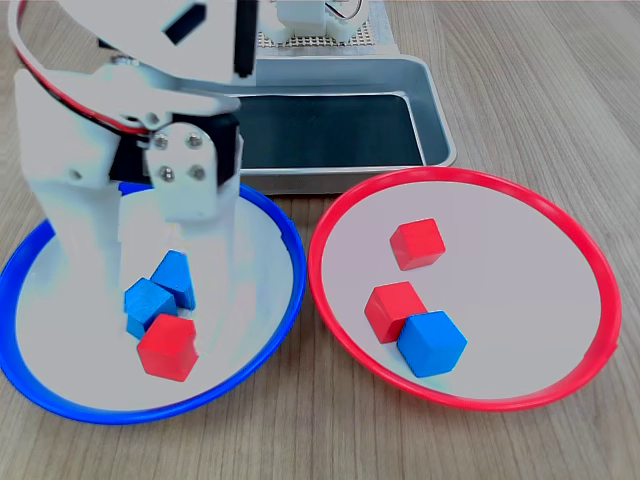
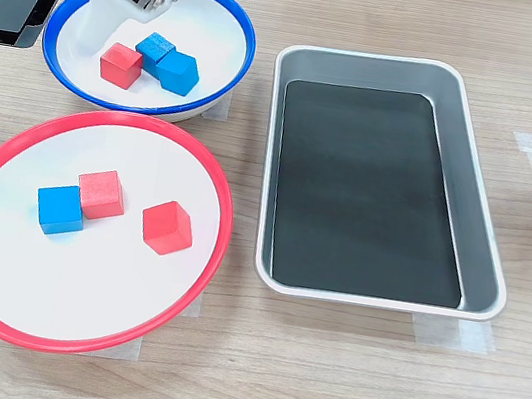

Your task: Relocate any misplaced blocks to their matching dishes.

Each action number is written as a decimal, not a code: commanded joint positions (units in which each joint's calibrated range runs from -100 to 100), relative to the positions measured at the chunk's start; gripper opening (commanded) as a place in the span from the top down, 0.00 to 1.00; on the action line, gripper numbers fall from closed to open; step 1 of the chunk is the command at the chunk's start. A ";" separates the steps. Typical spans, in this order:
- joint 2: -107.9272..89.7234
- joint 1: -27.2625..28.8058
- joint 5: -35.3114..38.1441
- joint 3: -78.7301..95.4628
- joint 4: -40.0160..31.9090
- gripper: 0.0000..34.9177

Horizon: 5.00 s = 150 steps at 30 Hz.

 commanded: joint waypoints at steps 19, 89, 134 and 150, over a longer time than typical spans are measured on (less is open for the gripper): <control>0.91 1.48 0.83 -2.09 1.63 0.53; -16.48 -2.57 -3.42 11.93 2.45 0.99; -17.42 -25.25 -25.84 25.68 -1.26 0.99; -16.74 -26.76 -14.70 26.59 6.66 0.65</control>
